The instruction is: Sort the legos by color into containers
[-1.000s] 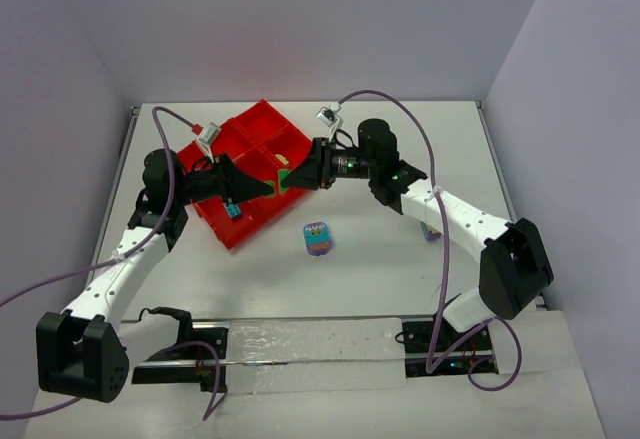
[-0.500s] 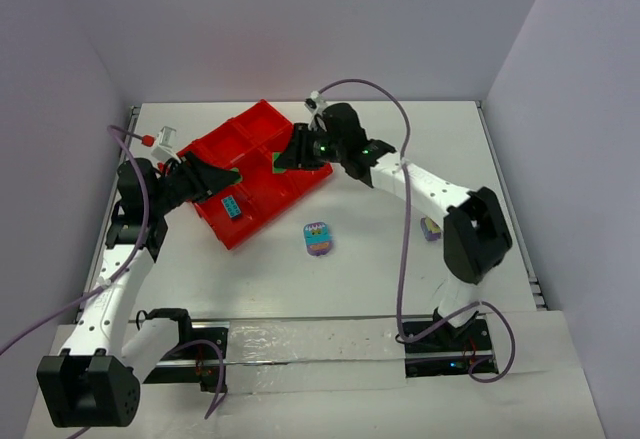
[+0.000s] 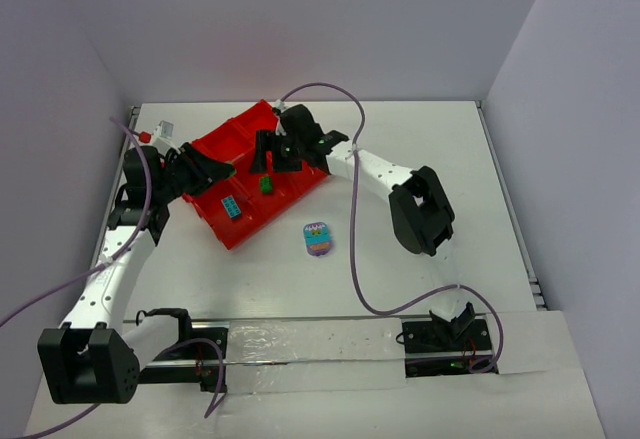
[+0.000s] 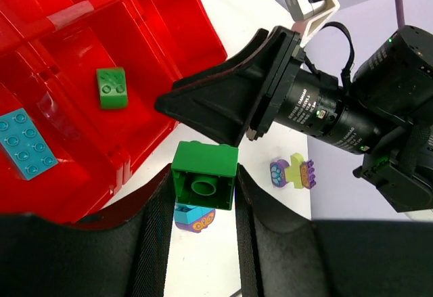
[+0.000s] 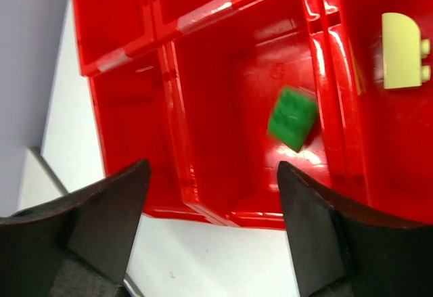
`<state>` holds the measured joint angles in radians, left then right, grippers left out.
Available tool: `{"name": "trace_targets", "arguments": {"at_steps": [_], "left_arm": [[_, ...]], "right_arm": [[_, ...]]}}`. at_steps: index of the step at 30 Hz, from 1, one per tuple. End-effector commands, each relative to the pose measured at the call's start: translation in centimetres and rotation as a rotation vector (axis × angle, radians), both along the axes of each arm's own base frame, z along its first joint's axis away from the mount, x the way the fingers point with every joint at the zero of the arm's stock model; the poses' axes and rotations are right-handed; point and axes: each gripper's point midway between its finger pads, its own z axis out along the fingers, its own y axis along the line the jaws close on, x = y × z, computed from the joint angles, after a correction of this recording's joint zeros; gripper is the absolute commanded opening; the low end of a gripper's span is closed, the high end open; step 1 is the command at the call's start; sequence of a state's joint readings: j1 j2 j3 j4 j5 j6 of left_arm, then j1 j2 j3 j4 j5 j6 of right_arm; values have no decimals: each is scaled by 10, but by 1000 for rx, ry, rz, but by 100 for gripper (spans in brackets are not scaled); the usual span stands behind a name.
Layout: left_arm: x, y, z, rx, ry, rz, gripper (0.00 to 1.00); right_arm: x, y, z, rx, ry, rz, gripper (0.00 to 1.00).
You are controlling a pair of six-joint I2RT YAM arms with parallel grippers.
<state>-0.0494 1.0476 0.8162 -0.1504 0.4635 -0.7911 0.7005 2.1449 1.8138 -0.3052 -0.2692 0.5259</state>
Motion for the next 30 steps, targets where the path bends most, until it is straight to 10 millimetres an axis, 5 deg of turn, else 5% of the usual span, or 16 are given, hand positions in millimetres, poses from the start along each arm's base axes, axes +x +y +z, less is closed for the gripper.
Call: {"name": "trace_targets", "arguments": {"at_steps": [1,4,7,9,13,18,22,30], "left_arm": [[12,5,17,21,-34,15,0],[19,4,10,36,-1,11,0],[29,1,0,74,45,18,0],[35,-4,-6,116,69,23,0],[50,-31,-22,176,125,-16,0],[74,-52,-35,207,171,-21,0],[88,-57,-52,256,222,-3,0],[100,-71,-83,336,320,8,0]], "right_arm": [[5,3,32,21,-54,-3,84],[6,-7,49,20,-81,-29,84],[8,-39,63,1,-101,-103,83],[5,-70,88,19,-136,-162,83],[-1,-148,73,-32,-115,-311,83],[-28,-217,74,-100,-125,-418,85],[-47,-235,66,-139,-109,-428,86],[-70,-240,46,-148,-57,-390,88]]}}
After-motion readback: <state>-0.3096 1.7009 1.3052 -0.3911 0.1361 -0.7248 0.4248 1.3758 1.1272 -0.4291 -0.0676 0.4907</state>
